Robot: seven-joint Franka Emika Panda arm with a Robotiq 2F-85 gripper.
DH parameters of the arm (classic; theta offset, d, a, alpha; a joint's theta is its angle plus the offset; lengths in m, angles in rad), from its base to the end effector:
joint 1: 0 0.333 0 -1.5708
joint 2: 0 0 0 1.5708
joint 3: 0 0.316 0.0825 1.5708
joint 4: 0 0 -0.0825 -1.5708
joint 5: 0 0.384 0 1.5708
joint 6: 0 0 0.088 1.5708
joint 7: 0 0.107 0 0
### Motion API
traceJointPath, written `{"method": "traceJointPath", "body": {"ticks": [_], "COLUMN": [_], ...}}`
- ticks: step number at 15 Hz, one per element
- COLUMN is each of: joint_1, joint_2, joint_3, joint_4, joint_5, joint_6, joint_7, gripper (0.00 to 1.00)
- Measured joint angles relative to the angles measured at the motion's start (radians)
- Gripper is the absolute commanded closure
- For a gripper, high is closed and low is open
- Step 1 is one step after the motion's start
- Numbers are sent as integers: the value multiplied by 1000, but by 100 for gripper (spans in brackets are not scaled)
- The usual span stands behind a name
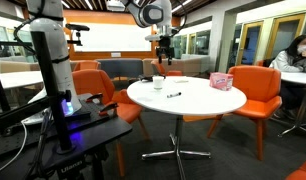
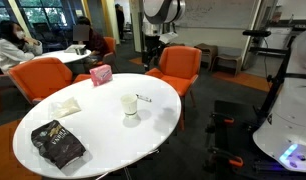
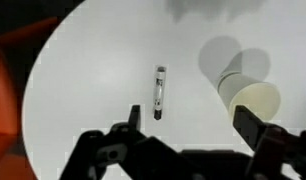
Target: Put the black marker in the mug
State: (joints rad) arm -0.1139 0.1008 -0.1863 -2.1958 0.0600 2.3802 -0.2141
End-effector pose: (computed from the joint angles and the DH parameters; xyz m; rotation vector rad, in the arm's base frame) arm 0.5282 -0.1620 0.3476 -3.1302 0.1975 -0.1399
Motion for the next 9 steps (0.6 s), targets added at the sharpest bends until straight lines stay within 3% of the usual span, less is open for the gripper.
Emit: {"method": "traceJointPath", "body": {"ticks": [9], "joint_1": [-68], "joint_2": [368], "joint_3": [29], "joint_4": [273], "joint_5": [4], "joint_6": [14], "joint_7": [2], "gripper": [0]}}
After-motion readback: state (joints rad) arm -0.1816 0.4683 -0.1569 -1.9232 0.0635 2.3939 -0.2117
